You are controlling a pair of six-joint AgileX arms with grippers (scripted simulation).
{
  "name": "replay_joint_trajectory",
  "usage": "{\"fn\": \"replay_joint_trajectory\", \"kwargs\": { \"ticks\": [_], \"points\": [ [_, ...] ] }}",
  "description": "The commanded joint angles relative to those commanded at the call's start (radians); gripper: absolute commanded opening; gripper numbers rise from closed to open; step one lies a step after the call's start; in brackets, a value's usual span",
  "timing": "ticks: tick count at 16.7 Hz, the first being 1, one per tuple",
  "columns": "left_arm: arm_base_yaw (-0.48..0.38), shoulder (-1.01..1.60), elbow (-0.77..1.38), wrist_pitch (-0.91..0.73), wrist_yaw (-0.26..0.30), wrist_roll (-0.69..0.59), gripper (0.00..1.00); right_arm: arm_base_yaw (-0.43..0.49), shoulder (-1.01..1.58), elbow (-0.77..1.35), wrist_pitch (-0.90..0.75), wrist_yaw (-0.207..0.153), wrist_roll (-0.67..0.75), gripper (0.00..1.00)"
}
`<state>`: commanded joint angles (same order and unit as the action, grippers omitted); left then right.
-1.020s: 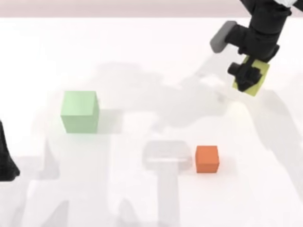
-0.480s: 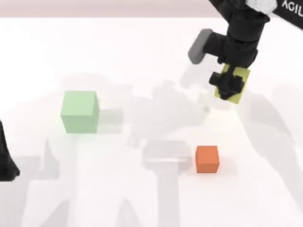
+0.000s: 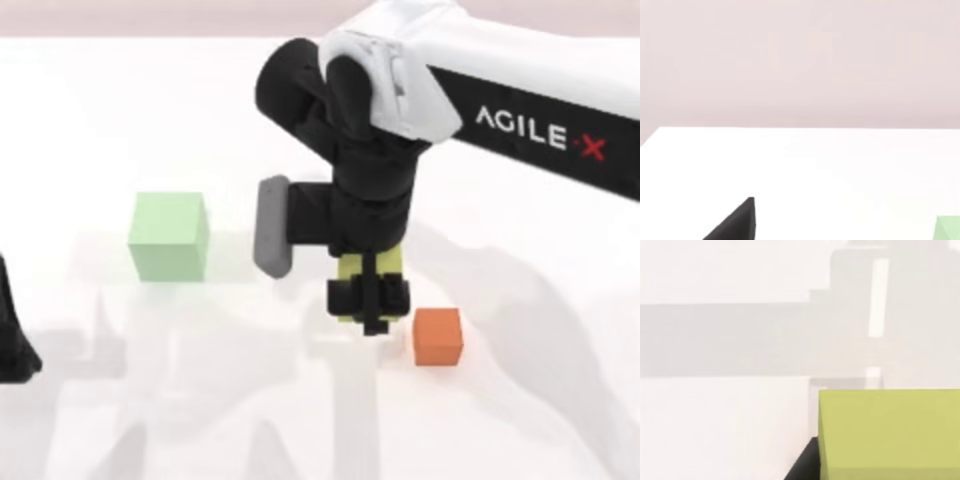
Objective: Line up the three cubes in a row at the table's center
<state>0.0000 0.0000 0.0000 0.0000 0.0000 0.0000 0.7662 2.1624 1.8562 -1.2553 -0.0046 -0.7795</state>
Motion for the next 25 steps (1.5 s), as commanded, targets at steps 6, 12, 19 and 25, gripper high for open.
{"fn": "replay_joint_trajectory", "kwargs": {
  "ticks": [6, 12, 19, 25],
  "points": [
    [0.0, 0.0, 0.0, 0.0, 0.0, 0.0, 1.0, 0.006, -0.004, -0.01, 0.004, 0.0, 0.002, 0.0],
    [0.0, 0.0, 0.0, 0.0, 0.0, 0.0, 1.0, 0.009, 0.029, -0.159, 0.195, -0.001, -0.002, 0.0],
    [0.0, 0.0, 0.0, 0.0, 0.0, 0.0, 1.0, 0.009, 0.042, -0.211, 0.256, 0.001, -0.002, 0.08],
    [0.0, 0.0, 0.0, 0.0, 0.0, 0.0, 1.0, 0.009, 0.042, -0.211, 0.256, 0.001, -0.002, 0.53]
  ]
}}
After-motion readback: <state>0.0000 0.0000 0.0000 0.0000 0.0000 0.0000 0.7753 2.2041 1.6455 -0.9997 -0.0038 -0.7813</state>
